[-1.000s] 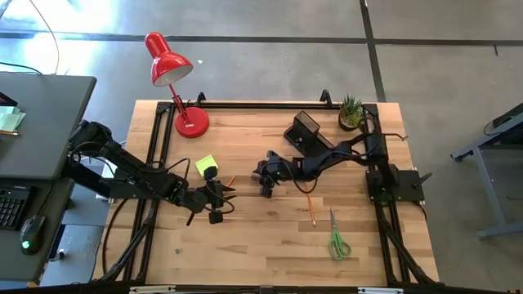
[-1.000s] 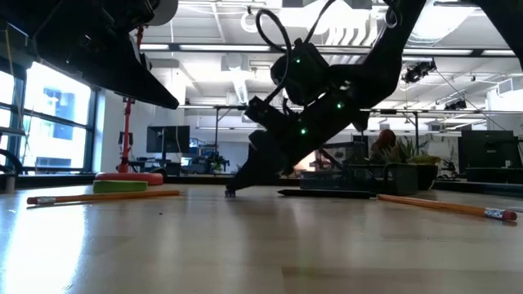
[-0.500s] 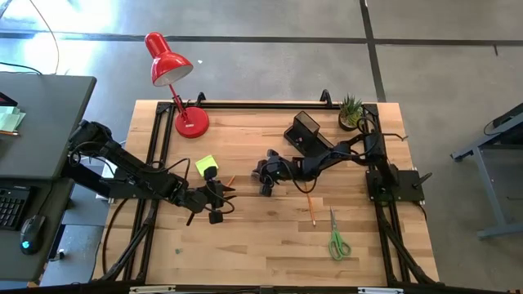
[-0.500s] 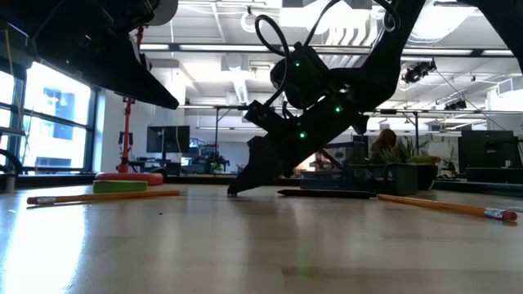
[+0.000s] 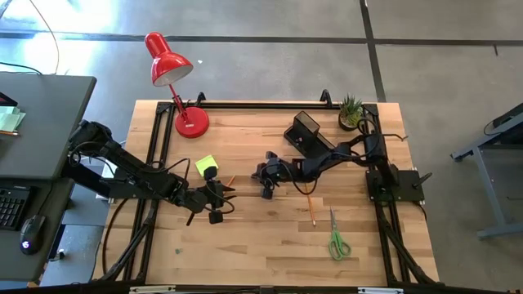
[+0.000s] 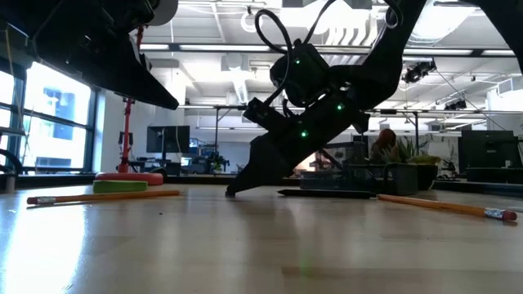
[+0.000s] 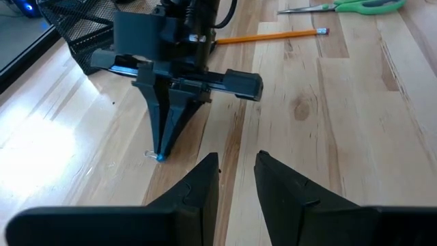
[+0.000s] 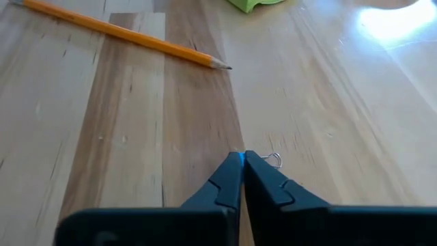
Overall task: Pick and place office supplies into organizer
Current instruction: Put the right blue binder clip into the black desk organizer
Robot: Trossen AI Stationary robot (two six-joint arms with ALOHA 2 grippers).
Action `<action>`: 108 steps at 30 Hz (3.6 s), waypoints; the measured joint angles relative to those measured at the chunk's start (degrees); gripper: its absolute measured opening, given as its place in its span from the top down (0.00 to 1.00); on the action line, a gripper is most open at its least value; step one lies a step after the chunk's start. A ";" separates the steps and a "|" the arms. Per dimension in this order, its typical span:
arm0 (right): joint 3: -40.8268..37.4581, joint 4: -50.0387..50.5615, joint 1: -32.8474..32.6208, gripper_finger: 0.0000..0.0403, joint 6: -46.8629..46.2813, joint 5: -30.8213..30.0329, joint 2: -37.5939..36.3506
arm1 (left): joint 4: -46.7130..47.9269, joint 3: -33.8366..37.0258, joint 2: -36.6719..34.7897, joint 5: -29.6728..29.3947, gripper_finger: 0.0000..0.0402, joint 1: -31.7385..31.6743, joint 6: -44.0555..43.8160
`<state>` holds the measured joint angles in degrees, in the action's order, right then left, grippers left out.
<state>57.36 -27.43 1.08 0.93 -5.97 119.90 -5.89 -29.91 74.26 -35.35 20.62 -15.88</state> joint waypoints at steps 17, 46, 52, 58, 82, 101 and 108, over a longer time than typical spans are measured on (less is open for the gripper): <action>-0.11 14.86 -4.20 1.00 4.13 -15.41 -12.30 | 0.19 -0.02 0.02 0.02 0.79 0.00 -0.11; -0.13 43.51 11.28 0.97 -12.21 -25.37 -19.15 | 0.09 -0.02 0.02 0.02 0.79 0.00 -0.44; -0.13 44.68 11.28 0.89 -13.24 -26.93 -19.15 | 0.07 -0.02 0.02 0.02 0.79 0.02 -0.44; -0.13 44.99 11.00 0.80 -14.10 -28.16 -19.15 | 0.07 -0.02 0.02 0.02 0.79 0.02 -0.44; -0.07 36.48 12.19 0.82 -19.11 -13.05 -14.59 | 0.39 -0.02 0.02 0.42 0.79 0.00 -0.46; 0.02 29.43 11.67 0.70 -23.72 -6.14 -10.16 | 0.36 -0.02 0.02 0.44 0.79 0.01 -0.46; -0.17 22.41 9.66 0.69 -21.45 0.76 -10.52 | 0.36 -0.02 0.02 0.44 0.79 0.02 -0.46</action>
<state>57.19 -5.02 10.74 -20.51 -5.21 109.37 -5.54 -29.93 74.28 -34.92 20.64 -16.34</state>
